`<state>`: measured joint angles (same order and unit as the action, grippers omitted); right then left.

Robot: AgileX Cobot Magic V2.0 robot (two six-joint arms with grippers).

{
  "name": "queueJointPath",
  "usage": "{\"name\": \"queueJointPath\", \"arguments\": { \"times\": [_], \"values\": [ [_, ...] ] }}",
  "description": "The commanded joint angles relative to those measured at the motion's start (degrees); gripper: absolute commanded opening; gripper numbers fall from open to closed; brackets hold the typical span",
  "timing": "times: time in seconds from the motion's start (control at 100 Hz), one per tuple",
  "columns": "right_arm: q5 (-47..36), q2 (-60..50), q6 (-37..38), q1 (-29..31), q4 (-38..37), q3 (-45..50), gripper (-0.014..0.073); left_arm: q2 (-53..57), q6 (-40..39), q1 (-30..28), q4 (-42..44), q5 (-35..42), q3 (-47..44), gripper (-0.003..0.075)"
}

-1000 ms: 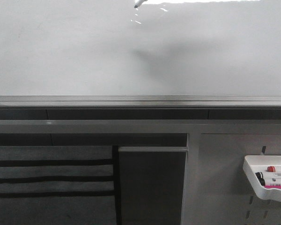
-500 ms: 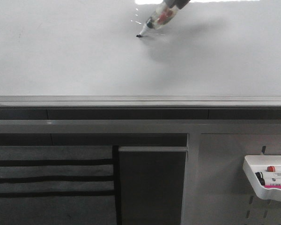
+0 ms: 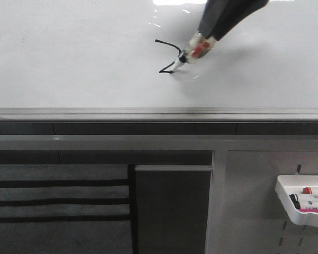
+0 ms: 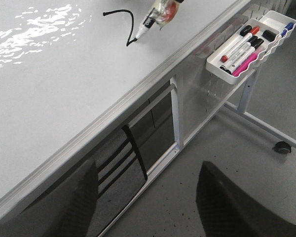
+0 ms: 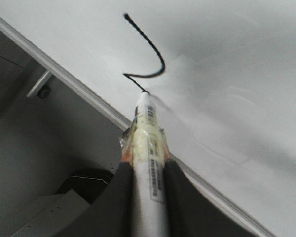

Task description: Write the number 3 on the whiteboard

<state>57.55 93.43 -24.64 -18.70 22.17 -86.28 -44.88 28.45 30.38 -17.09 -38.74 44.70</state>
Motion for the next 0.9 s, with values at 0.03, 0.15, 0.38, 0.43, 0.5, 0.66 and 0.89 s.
{"name": "queueJointPath", "arguments": {
  "times": [0.03, 0.15, 0.38, 0.43, 0.5, 0.66, 0.89],
  "values": [
    [-4.5, -3.9, 0.4, 1.1, -1.6, 2.3, 0.0039, 0.0, -0.4, -0.2, -1.5, 3.6, 1.5, 0.0408],
    [-12.5, -3.7, -1.1, -2.3, 2.2, 6.1, 0.0039, 0.0, -0.4, -0.2, -1.5, 3.6, 1.5, 0.0408],
    [-19.2, -2.8, -1.1, -6.8, 5.1, 5.3, 0.0039, 0.0, -0.4, -0.2, -1.5, 3.6, 1.5, 0.0408],
    [-16.8, -3.9, -1.5, -6.8, 7.0, 4.4, 0.0039, 0.0, -0.4, -0.2, -1.5, 3.6, 1.5, 0.0408],
    [-12.7, -7.1, -4.8, -6.8, 9.6, 4.4, 0.0039, 0.0, -0.4, -0.2, -1.5, 3.6, 1.5, 0.0408],
    [-7.6, -16.1, -5.5, -6.8, 10.8, 9.2, 0.0040, 0.0, -0.4, -0.2, -1.5, 3.7, 1.5, 0.0408],
    [-13.0, -27.0, -7.1, -6.8, 10.9, 23.7, 0.0040, 0.0, -0.4, -0.2, -1.5, 3.7, 1.5, 0.0408]
  ]
}}
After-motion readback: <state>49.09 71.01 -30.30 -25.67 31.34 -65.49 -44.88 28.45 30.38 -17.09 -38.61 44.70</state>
